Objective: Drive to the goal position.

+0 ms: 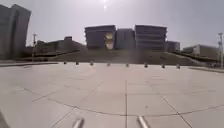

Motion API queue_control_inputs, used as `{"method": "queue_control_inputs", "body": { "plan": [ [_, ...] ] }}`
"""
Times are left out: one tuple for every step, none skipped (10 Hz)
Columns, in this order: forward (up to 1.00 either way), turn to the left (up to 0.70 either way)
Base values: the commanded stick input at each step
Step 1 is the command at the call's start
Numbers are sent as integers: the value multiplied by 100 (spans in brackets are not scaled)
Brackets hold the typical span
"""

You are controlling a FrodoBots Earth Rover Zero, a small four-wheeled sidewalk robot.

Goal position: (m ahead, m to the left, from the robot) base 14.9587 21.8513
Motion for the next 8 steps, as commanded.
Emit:
{"method": "queue_control_inputs", "body": {
  "plan": [
    [70, 1],
    [70, 1],
    [70, 1],
    [70, 1],
    [70, 1],
    [70, 1],
    [70, 1],
    [70, 1]
  ]
}}
